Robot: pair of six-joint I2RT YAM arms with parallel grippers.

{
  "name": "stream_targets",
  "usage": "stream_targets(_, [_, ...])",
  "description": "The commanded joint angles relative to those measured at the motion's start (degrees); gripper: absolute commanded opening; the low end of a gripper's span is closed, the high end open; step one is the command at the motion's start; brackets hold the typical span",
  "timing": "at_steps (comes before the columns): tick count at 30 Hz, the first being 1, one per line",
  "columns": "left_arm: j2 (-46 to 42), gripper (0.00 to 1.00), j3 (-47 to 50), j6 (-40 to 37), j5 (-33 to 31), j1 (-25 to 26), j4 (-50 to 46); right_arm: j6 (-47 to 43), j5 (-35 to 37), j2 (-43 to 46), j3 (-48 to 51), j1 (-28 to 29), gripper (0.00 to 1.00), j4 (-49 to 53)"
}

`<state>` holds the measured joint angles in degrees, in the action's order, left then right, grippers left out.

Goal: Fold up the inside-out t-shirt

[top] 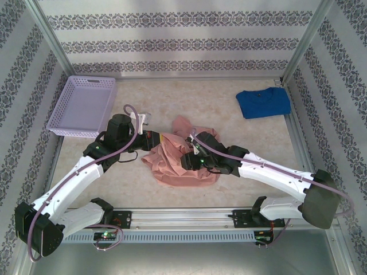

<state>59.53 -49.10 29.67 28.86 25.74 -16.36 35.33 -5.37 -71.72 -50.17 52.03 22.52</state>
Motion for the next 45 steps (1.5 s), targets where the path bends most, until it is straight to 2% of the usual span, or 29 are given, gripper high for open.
stream_targets(1, [-0.2, 0.00, -1.7, -0.6, -1.0, -0.8, -0.9, 0.3, 2.3, 0.9, 0.2, 0.5, 0.26, 0.6])
stream_targets(4, [-0.6, 0.00, -1.0, -1.5, -2.2, -0.8, -1.6, -0.9, 3.8, 1.2, -0.9, 0.3, 0.07, 2.7])
stream_targets(6, [-1.0, 0.00, -0.1, -2.2, -3.3, -0.8, -2.6, -2.3, 5.3, 1.8, -1.9, -0.5, 0.00, 5.7])
stream_targets(10, [-2.1, 0.00, 2.2, -2.9, -2.0, 0.6, -2.8, -5.4, 7.3, 2.9, -3.6, -3.6, 0.00, 12.1])
stream_targets(17, [-6.3, 0.00, 6.6, -0.9, -10.3, 5.8, -3.4, -10.8, 9.2, 4.6, -8.5, -10.0, 0.00, 20.9])
stream_targets(23, [-5.2, 0.00, 8.8, -0.7, -13.1, 12.7, -0.2, -12.5, 7.9, 3.9, -9.5, -10.6, 0.00, 20.6])
stream_targets(31, [-10.1, 0.00, 5.9, -0.5, -23.4, 12.8, 3.3, -16.0, 6.4, 5.5, -13.2, -12.2, 0.00, 16.9])
stream_targets(36, [-7.0, 0.00, -1.2, -3.0, -30.4, 12.8, -1.1, -17.7, 5.0, 3.1, -17.2, -13.6, 0.00, 15.8])
stream_targets(45, [-4.2, 0.00, -3.9, -2.6, -35.7, 12.4, -4.1, -18.7, 3.2, -1.3, -19.6, -14.4, 0.00, 11.8])
